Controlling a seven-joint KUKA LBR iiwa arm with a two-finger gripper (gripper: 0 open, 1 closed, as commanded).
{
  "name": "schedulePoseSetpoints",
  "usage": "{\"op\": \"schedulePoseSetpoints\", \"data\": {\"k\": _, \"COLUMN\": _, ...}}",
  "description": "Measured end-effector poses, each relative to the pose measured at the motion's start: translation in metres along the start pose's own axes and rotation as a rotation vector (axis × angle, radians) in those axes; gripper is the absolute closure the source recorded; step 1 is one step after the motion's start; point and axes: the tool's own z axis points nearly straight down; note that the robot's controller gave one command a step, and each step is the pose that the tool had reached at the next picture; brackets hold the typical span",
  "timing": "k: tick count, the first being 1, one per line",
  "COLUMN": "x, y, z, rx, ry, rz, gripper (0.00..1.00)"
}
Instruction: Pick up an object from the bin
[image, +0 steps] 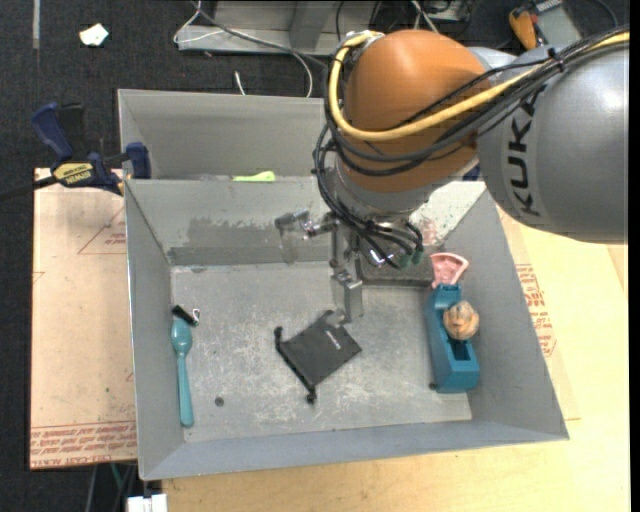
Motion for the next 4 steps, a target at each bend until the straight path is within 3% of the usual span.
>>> {"op": "schedulePoseSetpoints", "data": {"k": 1, "x": 0.018, "y": -0.015, "z": 0.017, "rx": 0.0, "ry": -0.002, "rz": -0.213, "gripper": 0.0}}
{"op": "schedulePoseSetpoints", "data": {"k": 2, "x": 0.032, "y": -0.012, "z": 0.076, "rx": -0.001, "ry": -0.004, "rz": -0.022, "gripper": 0.0}}
{"op": "schedulePoseSetpoints", "data": {"k": 3, "x": 0.045, "y": 0.022, "z": 0.091, "rx": 0.0, "ry": -0.005, "rz": -0.142, "gripper": 0.0}}
{"op": "schedulePoseSetpoints", "data": {"k": 4, "x": 0.038, "y": -0.002, "z": 0.11, "rx": -0.001, "ry": -0.003, "rz": -0.153, "gripper": 0.0}}
